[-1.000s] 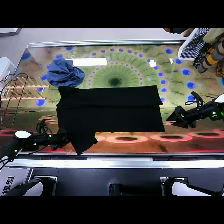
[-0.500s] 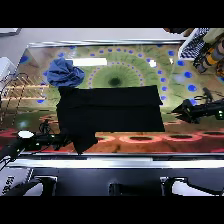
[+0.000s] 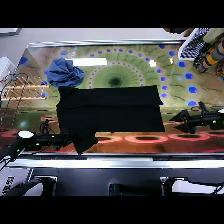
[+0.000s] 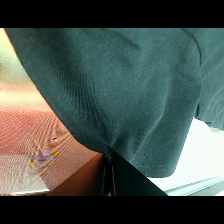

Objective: Fold the clothes and pants, and hang the long-sleeved shirts on hangers.

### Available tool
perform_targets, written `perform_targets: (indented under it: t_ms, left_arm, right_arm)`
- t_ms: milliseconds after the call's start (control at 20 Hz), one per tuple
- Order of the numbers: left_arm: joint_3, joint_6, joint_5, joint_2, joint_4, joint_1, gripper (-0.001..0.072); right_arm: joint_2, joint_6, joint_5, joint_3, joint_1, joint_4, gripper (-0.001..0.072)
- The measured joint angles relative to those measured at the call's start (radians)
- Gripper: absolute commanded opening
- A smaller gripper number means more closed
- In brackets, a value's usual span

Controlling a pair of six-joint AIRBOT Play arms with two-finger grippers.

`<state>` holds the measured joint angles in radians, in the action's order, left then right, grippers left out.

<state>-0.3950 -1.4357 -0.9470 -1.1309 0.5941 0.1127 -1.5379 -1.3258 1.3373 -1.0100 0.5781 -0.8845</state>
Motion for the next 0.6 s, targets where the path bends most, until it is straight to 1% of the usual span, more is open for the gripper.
perform_targets:
  t_ms: [150, 400, 550, 600]
  left_arm:
    - [0.000, 0.000, -0.001, 0.000, 0.000, 0.000, 0.0018]
    - [0.000, 0.000, -0.002, 0.000, 0.000, 0.000, 0.0018]
    - [0.000, 0.000, -0.002, 0.000, 0.000, 0.000, 0.0019]
    - [0.000, 0.000, -0.003, 0.000, 0.000, 0.000, 0.0018]
  right_arm:
    - [-0.006, 0.036, -0.035, 0.066, 0.002, 0.016, 0.0538]
    - [-0.007, 0.104, -0.059, 0.137, -0.016, 0.087, 0.0534]
    - [-0.007, 0.115, -0.087, 0.150, -0.071, 0.091, 0.0531]
    - [-0.007, 0.106, -0.095, 0.153, -0.092, 0.086, 0.0518]
